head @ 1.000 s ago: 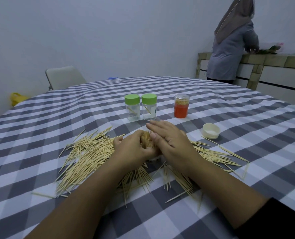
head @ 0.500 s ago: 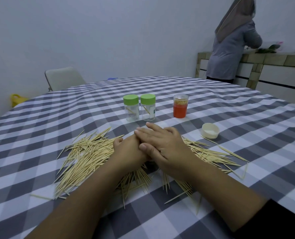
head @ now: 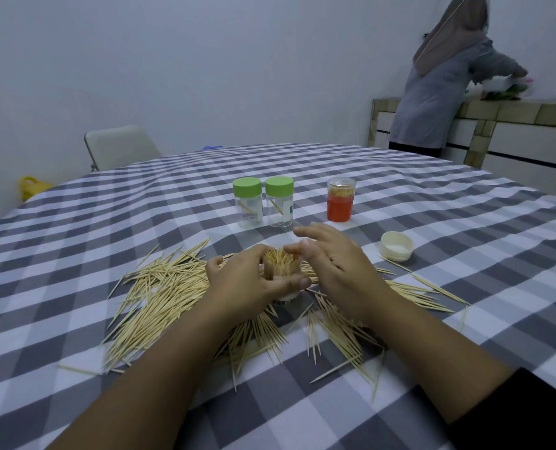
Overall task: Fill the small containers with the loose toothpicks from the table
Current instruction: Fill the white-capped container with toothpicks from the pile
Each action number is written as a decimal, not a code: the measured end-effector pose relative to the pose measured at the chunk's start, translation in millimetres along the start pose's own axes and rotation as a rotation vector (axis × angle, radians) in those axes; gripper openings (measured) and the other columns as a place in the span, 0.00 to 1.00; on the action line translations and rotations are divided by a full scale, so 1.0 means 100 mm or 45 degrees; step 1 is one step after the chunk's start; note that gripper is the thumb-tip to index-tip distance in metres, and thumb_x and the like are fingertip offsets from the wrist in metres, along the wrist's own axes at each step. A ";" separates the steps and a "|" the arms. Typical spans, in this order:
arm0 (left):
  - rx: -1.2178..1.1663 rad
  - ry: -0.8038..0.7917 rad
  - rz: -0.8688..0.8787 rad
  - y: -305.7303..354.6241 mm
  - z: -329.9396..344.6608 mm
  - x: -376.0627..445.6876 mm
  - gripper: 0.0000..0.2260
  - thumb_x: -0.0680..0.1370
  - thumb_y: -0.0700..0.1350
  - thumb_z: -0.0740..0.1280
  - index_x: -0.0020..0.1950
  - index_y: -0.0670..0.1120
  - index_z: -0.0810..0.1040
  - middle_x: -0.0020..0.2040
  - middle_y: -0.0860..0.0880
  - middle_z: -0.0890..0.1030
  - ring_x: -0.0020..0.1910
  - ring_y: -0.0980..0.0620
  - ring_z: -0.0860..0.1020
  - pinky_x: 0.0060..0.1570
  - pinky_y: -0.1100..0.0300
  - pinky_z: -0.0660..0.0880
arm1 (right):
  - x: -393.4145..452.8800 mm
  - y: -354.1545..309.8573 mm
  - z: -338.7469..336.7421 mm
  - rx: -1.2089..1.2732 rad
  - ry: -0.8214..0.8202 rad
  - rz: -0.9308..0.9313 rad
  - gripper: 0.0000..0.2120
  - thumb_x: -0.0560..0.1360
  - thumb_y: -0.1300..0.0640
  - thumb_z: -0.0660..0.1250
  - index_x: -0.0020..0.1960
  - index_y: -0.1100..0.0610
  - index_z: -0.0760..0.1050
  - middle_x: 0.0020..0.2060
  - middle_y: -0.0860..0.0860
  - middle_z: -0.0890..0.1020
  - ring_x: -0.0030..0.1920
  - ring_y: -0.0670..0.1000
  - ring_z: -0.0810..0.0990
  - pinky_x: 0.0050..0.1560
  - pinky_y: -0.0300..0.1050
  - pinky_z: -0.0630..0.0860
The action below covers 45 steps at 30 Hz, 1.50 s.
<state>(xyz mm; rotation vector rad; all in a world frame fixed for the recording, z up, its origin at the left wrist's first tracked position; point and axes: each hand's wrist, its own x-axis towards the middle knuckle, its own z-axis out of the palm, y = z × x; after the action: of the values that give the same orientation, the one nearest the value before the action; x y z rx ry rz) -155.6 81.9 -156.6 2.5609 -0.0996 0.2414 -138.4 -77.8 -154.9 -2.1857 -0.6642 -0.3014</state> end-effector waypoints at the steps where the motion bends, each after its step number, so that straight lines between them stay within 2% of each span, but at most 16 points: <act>1: -0.006 0.007 0.005 0.00 0.00 0.00 0.31 0.60 0.74 0.59 0.57 0.60 0.71 0.47 0.61 0.77 0.53 0.60 0.69 0.67 0.50 0.53 | 0.01 0.01 0.01 -0.034 -0.040 0.003 0.25 0.76 0.42 0.46 0.61 0.47 0.77 0.66 0.42 0.72 0.70 0.41 0.62 0.70 0.55 0.58; 5: -0.036 0.039 0.048 -0.02 0.00 -0.01 0.19 0.68 0.69 0.65 0.53 0.61 0.69 0.44 0.62 0.77 0.51 0.61 0.71 0.66 0.49 0.54 | -0.01 -0.01 0.01 0.004 -0.053 -0.041 0.23 0.76 0.41 0.47 0.61 0.41 0.76 0.68 0.40 0.70 0.71 0.40 0.59 0.72 0.54 0.53; 9: -0.033 0.050 0.047 -0.01 0.01 -0.01 0.17 0.69 0.67 0.66 0.53 0.61 0.69 0.41 0.64 0.74 0.49 0.63 0.68 0.67 0.50 0.54 | 0.00 -0.01 -0.02 -0.071 -0.095 -0.033 0.24 0.75 0.40 0.46 0.62 0.41 0.75 0.69 0.41 0.68 0.72 0.40 0.57 0.72 0.54 0.50; 12: -0.077 0.033 0.052 -0.01 0.02 -0.01 0.21 0.67 0.66 0.68 0.54 0.62 0.66 0.41 0.67 0.71 0.44 0.71 0.62 0.67 0.52 0.53 | 0.01 0.00 -0.05 0.053 -0.052 -0.008 0.22 0.77 0.40 0.47 0.64 0.40 0.73 0.67 0.40 0.69 0.70 0.40 0.61 0.72 0.56 0.56; 15: -0.140 0.036 0.021 0.00 0.00 -0.03 0.22 0.67 0.64 0.71 0.55 0.61 0.66 0.41 0.67 0.69 0.41 0.75 0.55 0.67 0.54 0.53 | 0.03 0.03 -0.13 0.204 -0.036 0.098 0.19 0.82 0.45 0.49 0.66 0.46 0.72 0.64 0.43 0.73 0.64 0.40 0.68 0.66 0.45 0.66; 17: -0.205 0.033 -0.003 -0.01 -0.03 -0.03 0.21 0.66 0.62 0.73 0.52 0.61 0.68 0.42 0.67 0.70 0.46 0.73 0.62 0.68 0.54 0.55 | 0.05 0.09 -0.19 0.167 -0.064 0.220 0.18 0.83 0.50 0.51 0.69 0.49 0.70 0.66 0.46 0.73 0.64 0.43 0.69 0.60 0.39 0.67; 20: -0.302 0.000 -0.043 -0.06 -0.04 -0.02 0.17 0.64 0.64 0.74 0.46 0.64 0.70 0.45 0.67 0.74 0.61 0.56 0.70 0.70 0.47 0.60 | 0.09 0.24 -0.22 -0.176 -0.171 0.310 0.20 0.82 0.55 0.53 0.73 0.52 0.65 0.70 0.50 0.70 0.69 0.50 0.67 0.68 0.46 0.64; 22: -0.318 0.015 -0.061 -0.08 -0.03 -0.01 0.17 0.64 0.64 0.74 0.46 0.65 0.70 0.46 0.67 0.75 0.63 0.51 0.71 0.68 0.46 0.63 | 0.10 0.30 -0.19 -0.391 -0.292 0.354 0.22 0.81 0.55 0.53 0.75 0.52 0.59 0.73 0.52 0.66 0.72 0.52 0.63 0.71 0.48 0.61; 27: -0.302 0.096 -0.091 -0.09 0.00 0.01 0.21 0.64 0.65 0.73 0.53 0.63 0.70 0.50 0.62 0.76 0.64 0.50 0.69 0.69 0.46 0.60 | 0.13 0.26 -0.17 -0.467 -0.513 0.426 0.28 0.79 0.53 0.55 0.77 0.51 0.51 0.75 0.54 0.61 0.72 0.53 0.62 0.69 0.48 0.63; 30: -0.277 0.126 -0.094 -0.08 0.00 0.00 0.22 0.65 0.65 0.73 0.54 0.63 0.70 0.52 0.60 0.77 0.64 0.52 0.68 0.68 0.52 0.57 | 0.10 0.19 -0.16 -0.540 -0.569 0.402 0.32 0.78 0.54 0.59 0.77 0.49 0.49 0.74 0.53 0.61 0.71 0.53 0.62 0.68 0.48 0.64; 33: -0.242 0.151 -0.082 -0.04 -0.01 -0.02 0.22 0.67 0.63 0.72 0.58 0.61 0.71 0.51 0.60 0.75 0.60 0.55 0.65 0.64 0.54 0.55 | 0.06 0.13 -0.11 -0.785 -0.543 0.259 0.29 0.79 0.59 0.58 0.77 0.53 0.51 0.73 0.53 0.64 0.71 0.53 0.62 0.69 0.48 0.62; 37: -0.206 0.150 -0.079 -0.03 -0.02 -0.02 0.25 0.68 0.63 0.71 0.62 0.58 0.72 0.50 0.61 0.74 0.56 0.57 0.61 0.64 0.54 0.55 | 0.08 0.08 0.01 -1.081 -0.496 0.190 0.25 0.78 0.59 0.60 0.74 0.58 0.59 0.68 0.55 0.70 0.66 0.55 0.68 0.63 0.48 0.68; 40: -0.203 0.146 -0.081 -0.01 -0.02 -0.03 0.25 0.68 0.63 0.71 0.63 0.58 0.72 0.51 0.60 0.74 0.55 0.58 0.61 0.64 0.54 0.54 | 0.08 0.05 0.09 -1.159 -0.462 0.209 0.24 0.77 0.59 0.63 0.72 0.61 0.63 0.64 0.56 0.71 0.62 0.55 0.70 0.58 0.46 0.70; 45: -0.199 0.121 -0.098 0.02 -0.04 -0.05 0.25 0.69 0.63 0.71 0.63 0.59 0.71 0.50 0.61 0.73 0.55 0.58 0.58 0.65 0.53 0.54 | 0.06 0.02 0.07 -1.212 -0.380 0.252 0.17 0.78 0.58 0.62 0.66 0.60 0.70 0.57 0.57 0.73 0.57 0.55 0.72 0.53 0.45 0.70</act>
<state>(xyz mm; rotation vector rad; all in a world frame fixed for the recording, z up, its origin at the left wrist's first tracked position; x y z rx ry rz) -161.1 82.7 -153.7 2.3887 0.0159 0.3127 -132.5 -71.2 -158.4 -3.2293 -0.4976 -0.2033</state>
